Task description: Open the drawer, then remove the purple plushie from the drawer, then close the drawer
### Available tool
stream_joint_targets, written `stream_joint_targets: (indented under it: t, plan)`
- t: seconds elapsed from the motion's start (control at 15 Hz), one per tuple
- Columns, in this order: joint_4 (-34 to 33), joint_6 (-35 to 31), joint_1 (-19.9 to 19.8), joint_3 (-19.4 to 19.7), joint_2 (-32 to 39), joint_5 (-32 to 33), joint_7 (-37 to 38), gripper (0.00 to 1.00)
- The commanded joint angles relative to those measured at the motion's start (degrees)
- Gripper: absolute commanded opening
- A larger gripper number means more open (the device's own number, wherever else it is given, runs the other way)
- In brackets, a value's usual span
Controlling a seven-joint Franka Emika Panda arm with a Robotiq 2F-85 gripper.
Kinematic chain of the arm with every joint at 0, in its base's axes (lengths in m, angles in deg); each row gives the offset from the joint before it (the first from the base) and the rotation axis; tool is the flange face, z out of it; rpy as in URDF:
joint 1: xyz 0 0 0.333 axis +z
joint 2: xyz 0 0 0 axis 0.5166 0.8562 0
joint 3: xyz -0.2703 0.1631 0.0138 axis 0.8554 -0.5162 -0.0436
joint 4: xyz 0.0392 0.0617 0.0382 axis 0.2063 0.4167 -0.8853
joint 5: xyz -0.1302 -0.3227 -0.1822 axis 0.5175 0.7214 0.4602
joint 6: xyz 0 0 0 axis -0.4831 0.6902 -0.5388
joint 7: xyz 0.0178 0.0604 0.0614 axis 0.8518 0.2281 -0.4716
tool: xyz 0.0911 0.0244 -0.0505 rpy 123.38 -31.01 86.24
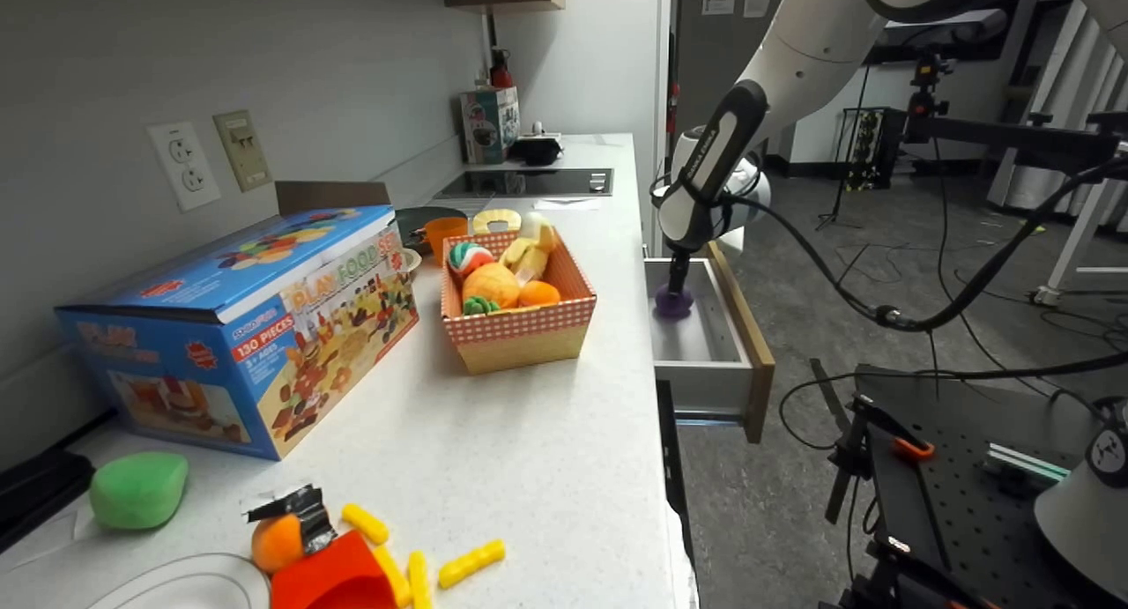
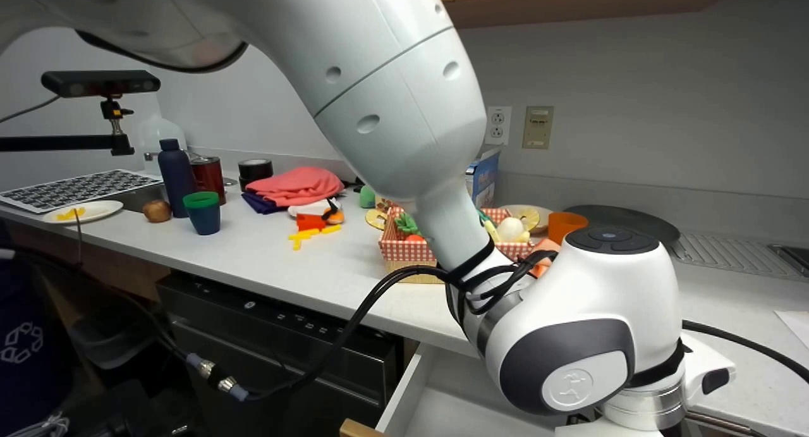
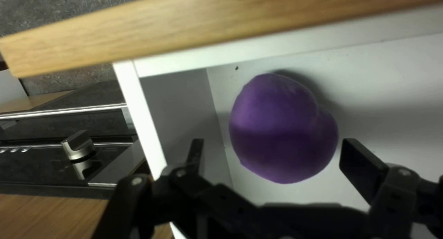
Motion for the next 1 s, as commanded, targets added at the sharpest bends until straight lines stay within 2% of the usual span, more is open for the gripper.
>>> stream_joint_targets:
  t: [0.0,0.2,0.33,0.67,0.73,0.8,0.93]
  plan:
    - [-2.69,3.41,-3.35,-3.27,0.47,6.31,4.26,1.0]
    - [-3.52,7.59,-7.58,-8.67,0.12,6.89,2.48,1.0]
    - [-4.05,9.34,-8.94,-10.39,0.49,6.68,2.31,1.0]
    - [-5.0,10.0,-9.82,-11.1,0.85,6.44,3.12,1.0]
    - [-5.05,9.11,-9.69,-10.86,1.01,6.59,3.39,0.95]
    - [-5.09,9.05,-9.79,-10.93,1.02,6.54,3.41,0.72]
    - [-5.22,9.04,-10.02,-11.15,1.02,6.45,3.19,0.68]
